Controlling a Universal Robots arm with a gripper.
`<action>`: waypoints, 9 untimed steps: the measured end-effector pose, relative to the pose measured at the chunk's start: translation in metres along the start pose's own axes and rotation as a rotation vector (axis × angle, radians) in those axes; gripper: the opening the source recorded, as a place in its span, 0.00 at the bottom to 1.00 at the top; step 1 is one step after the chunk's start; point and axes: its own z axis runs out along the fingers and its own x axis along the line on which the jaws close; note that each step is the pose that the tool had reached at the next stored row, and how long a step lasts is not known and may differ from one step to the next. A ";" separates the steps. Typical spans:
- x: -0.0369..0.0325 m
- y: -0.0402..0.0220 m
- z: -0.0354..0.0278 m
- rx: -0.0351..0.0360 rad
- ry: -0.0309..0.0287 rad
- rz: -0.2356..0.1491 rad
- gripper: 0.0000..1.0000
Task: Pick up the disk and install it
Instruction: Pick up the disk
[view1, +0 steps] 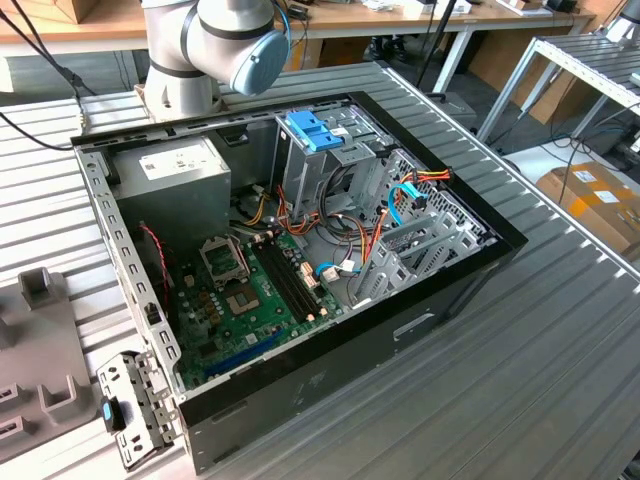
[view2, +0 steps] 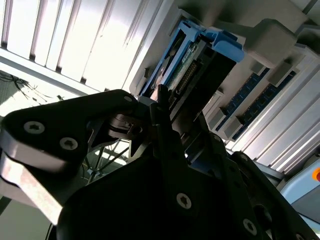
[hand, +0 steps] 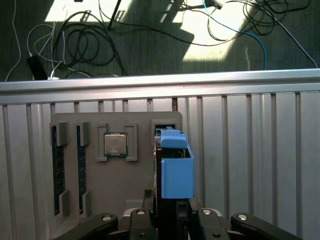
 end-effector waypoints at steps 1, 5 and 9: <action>0.0000 0.0000 -0.0001 0.0000 0.0000 0.000 0.35; 0.0000 0.0000 -0.0006 0.0000 0.0000 0.000 0.35; 0.0002 -0.0002 -0.0055 -0.0001 0.0001 0.000 0.35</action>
